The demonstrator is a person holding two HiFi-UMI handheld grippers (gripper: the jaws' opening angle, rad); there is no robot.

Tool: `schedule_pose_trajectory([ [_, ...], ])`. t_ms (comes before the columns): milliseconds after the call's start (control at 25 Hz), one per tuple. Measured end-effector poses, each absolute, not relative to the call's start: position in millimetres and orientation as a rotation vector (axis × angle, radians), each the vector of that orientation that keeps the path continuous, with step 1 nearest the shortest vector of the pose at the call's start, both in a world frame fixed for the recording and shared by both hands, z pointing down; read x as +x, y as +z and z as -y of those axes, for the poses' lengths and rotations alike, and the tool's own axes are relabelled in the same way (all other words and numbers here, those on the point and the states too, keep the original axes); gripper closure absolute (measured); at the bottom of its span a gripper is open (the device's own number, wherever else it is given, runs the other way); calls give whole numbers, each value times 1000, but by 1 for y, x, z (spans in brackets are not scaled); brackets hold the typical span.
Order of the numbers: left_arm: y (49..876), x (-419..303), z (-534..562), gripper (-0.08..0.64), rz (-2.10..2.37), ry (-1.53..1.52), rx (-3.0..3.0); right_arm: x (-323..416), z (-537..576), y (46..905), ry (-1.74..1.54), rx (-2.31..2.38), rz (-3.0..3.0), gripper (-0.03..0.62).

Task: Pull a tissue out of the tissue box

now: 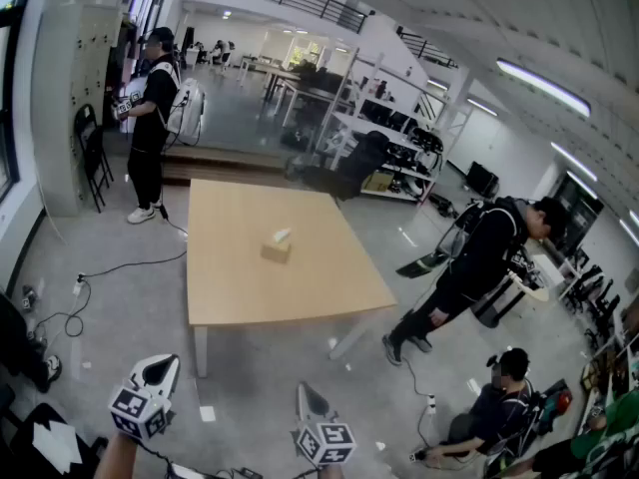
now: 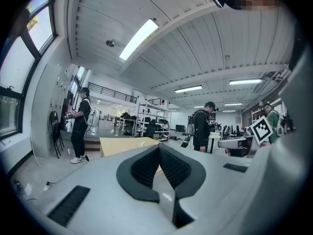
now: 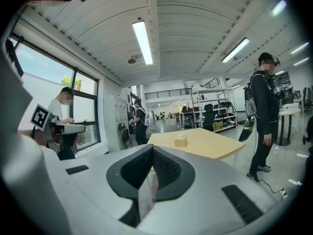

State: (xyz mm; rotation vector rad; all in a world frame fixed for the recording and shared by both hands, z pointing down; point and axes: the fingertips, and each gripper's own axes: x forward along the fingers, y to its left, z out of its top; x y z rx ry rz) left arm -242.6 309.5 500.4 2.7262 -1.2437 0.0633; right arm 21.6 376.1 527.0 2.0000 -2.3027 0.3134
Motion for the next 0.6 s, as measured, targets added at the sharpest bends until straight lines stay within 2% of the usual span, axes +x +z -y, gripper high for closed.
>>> schedule_pose_trajectory([
  [600, 506, -229, -312, 552, 1246, 75, 2713, 38, -380, 529, 363, 2023, 2319, 581],
])
